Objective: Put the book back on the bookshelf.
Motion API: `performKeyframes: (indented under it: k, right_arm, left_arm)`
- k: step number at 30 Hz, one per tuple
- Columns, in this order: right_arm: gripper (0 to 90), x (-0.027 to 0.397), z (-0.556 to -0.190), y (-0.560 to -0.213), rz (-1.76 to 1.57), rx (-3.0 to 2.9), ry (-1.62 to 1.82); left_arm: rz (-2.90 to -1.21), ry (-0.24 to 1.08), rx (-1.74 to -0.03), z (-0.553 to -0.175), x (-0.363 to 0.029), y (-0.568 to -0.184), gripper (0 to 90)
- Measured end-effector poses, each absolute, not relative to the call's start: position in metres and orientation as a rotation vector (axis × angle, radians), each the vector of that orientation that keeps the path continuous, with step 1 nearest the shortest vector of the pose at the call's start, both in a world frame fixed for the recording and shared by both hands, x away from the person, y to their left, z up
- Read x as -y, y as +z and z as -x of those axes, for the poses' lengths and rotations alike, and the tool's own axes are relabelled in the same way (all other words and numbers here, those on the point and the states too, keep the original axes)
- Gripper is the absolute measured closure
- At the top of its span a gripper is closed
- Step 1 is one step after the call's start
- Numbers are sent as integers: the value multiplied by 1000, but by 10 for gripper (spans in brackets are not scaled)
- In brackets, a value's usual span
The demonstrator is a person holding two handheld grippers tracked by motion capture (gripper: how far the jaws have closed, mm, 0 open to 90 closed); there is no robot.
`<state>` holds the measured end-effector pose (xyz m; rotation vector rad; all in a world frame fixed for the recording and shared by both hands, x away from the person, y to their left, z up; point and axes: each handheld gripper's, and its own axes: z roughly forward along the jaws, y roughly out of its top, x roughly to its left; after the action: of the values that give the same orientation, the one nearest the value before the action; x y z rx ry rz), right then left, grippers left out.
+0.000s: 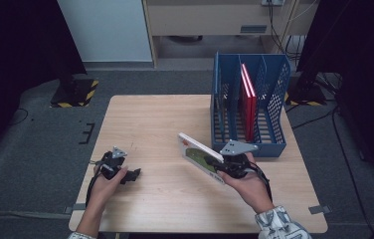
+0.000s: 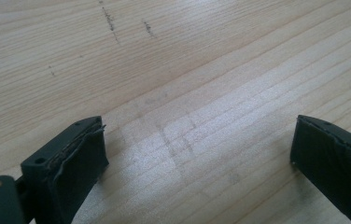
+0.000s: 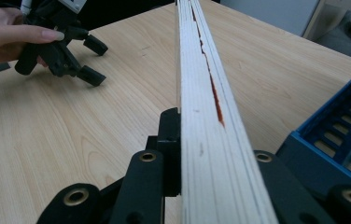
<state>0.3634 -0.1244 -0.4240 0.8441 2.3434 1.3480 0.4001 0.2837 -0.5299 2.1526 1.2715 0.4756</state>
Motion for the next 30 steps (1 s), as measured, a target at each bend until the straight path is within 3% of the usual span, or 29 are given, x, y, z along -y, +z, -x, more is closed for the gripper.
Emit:
performKeyframes:
  k: [30]
  right_arm:
    - [756,164,-349,-406,-896,-2297,1361]
  left_arm:
    - [-2084,511,-1259,-395,-283,-537,0]
